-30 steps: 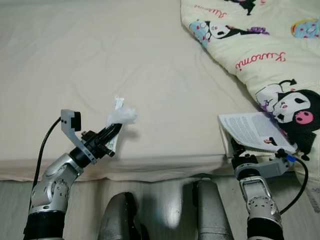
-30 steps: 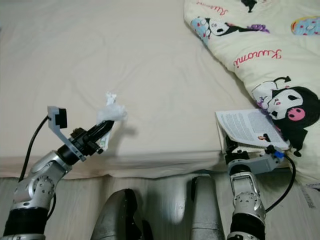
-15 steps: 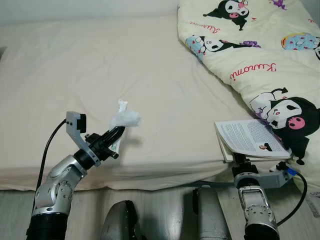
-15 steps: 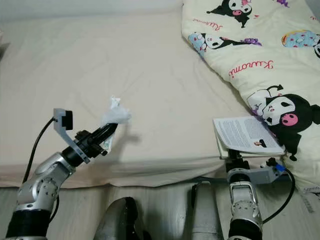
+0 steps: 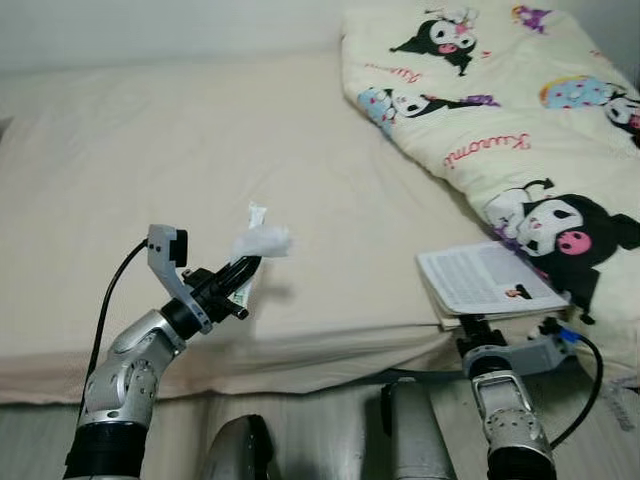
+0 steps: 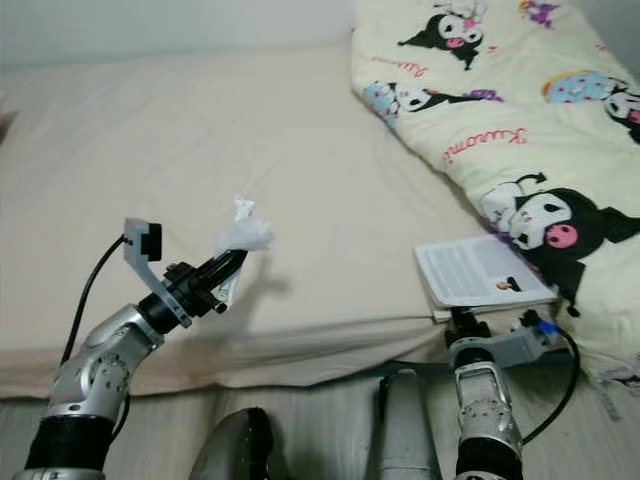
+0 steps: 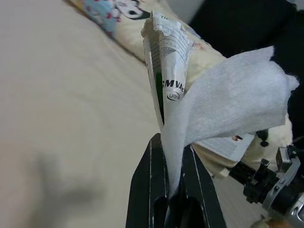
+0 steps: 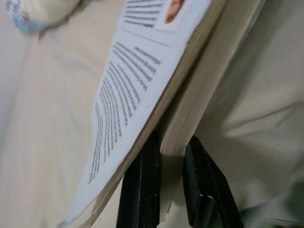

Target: Clean up the room

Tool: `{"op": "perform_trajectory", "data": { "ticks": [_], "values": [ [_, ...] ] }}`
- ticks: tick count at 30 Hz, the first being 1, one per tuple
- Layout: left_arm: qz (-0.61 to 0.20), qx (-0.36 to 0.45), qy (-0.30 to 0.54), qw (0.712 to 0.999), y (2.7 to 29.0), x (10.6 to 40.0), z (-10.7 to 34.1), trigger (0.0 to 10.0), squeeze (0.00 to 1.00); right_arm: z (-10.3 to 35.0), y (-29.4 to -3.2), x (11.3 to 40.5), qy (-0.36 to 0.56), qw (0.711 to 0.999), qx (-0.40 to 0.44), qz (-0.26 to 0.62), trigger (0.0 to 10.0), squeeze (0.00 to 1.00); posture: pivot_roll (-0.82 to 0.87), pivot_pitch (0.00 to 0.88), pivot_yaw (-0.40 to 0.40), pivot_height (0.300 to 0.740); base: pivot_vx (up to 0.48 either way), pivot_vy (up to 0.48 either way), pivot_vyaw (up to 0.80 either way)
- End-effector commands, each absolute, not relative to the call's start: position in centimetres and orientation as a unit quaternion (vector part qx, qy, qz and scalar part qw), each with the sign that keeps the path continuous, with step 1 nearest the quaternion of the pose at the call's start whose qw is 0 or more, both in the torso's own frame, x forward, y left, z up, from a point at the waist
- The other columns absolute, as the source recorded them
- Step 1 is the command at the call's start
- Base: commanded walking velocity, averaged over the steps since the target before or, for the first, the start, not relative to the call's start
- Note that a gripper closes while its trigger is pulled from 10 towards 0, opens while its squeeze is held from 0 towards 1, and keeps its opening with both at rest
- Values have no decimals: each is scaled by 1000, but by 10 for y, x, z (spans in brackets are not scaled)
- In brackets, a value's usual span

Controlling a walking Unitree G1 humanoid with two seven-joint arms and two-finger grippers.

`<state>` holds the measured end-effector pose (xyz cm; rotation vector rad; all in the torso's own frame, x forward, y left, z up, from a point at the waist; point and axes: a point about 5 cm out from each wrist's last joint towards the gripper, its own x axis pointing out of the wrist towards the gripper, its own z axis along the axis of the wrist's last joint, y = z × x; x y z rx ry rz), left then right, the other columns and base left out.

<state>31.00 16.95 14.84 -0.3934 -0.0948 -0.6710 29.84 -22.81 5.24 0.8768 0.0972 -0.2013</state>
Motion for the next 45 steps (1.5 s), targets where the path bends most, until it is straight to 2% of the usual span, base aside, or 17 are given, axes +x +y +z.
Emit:
{"op": "perform_trajectory", "data": {
  "ticks": [1,7,8,9,11,12,14,15,21,23,24,29,30,33,41,42,45],
  "values": [
    [-322,-192,-32,926,171,307,139,0,0,74,-209,310,12,917,399,-17,0,0,-146,140,92,586,0,0,0],
    [-326,-189,-28,926,170,309,138,0,0,78,-155,305,39,908,393,139,0,0,-152,136,96,586,0,0,0],
    [-329,-187,-26,925,169,309,137,0,0,76,-150,305,54,912,379,147,6510,0,-152,134,96,586,0,0,0],
    [-330,-187,-26,925,168,309,137,0,0,74,-151,306,61,917,369,140,10000,0,-151,135,96,586,0,0,0],
    [-331,-188,-25,924,167,309,136,0,0,69,-161,308,65,923,366,102,10000,0,-152,136,96,586,0,0,0],
    [-331,-188,-25,924,166,309,135,0,0,68,-164,308,63,924,364,93,10000,341,-153,134,96,586,0,0,0],
    [-332,-188,-24,924,166,309,134,0,0,68,-166,308,61,926,362,89,10000,341,-153,136,96,586,0,0,0],
    [-333,-187,-21,924,165,307,132,0,0,67,-172,307,57,929,359,71,10000,945,-153,137,95,586,0,0,0],
    [-336,-186,-17,923,164,305,129,0,0,64,-175,306,62,931,354,58,10000,843,-154,139,94,586,0,0,0],
    [-336,-186,-16,923,164,305,128,0,0,64,-176,306,63,931,355,55,10000,635,-155,138,94,586,0,0,0],
    [-337,-186,-15,923,164,304,128,0,0,65,-176,305,61,928,363,53,10000,0,-152,138,93,586,0,0,0],
    [-337,-185,-13,923,163,304,126,0,0,67,-179,305,56,927,368,45,9490,0,-148,141,91,586,0,0,0],
    [-337,-185,-12,923,163,304,126,0,0,66,-180,305,57,927,368,39,8039,0,-147,141,91,586,0,0,0],
    [-338,-185,-11,923,163,303,125,0,0,64,-183,307,60,930,363,23,10000,0,-144,141,90,586,0,0,0],
    [-342,-180,-10,922,161,300,123,0,0,59,-193,308,58,913,404,-19,10000,0,-140,141,84,586,0,0,0],
    [-348,-170,-7,922,160,298,123,0,0,53,-200,306,54,895,442,-41,10000,757,-127,145,90,586,0,0,0],
    [-351,-164,-6,922,160,297,123,0,0,50,-203,305,52,885,460,-48,10000,894,-124,146,92,586,0,0,0]
  ]
}}
